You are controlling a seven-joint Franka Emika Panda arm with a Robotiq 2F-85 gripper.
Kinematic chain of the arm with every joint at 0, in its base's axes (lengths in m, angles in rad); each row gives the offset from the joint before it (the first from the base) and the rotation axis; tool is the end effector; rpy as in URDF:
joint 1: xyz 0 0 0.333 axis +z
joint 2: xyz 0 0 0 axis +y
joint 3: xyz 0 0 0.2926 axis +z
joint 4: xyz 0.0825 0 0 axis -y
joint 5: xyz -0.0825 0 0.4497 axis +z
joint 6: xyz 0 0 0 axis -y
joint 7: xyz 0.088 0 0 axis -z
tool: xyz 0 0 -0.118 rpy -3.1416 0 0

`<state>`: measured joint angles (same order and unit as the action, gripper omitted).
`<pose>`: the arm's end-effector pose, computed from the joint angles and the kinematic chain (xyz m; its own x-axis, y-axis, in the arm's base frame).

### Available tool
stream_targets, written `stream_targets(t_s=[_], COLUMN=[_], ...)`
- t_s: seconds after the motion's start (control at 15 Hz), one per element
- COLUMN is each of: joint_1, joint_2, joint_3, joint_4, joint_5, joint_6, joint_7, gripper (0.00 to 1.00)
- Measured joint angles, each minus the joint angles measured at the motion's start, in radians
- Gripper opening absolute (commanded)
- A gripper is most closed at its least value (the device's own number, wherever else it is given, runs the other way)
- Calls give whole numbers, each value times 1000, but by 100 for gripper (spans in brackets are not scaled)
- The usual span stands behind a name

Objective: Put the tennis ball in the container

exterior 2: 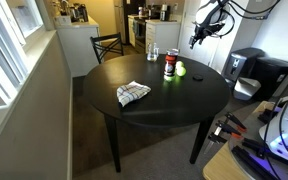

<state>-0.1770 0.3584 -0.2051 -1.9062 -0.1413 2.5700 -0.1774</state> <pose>0.6500 -0.2548 0.2726 0.9660 -0.0412 0.2553 -0.1016 -0.9684 0.2280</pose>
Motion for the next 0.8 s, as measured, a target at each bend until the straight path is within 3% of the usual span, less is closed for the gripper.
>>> stream_targets(t_s=[0.27,0.8], joint_1=[8,1], joint_2=[35,40], joint_3=[8,21], joint_4=[35,41], joint_5=[1,18], joint_6=[93,93], joint_7=[110,103], gripper=[100,100])
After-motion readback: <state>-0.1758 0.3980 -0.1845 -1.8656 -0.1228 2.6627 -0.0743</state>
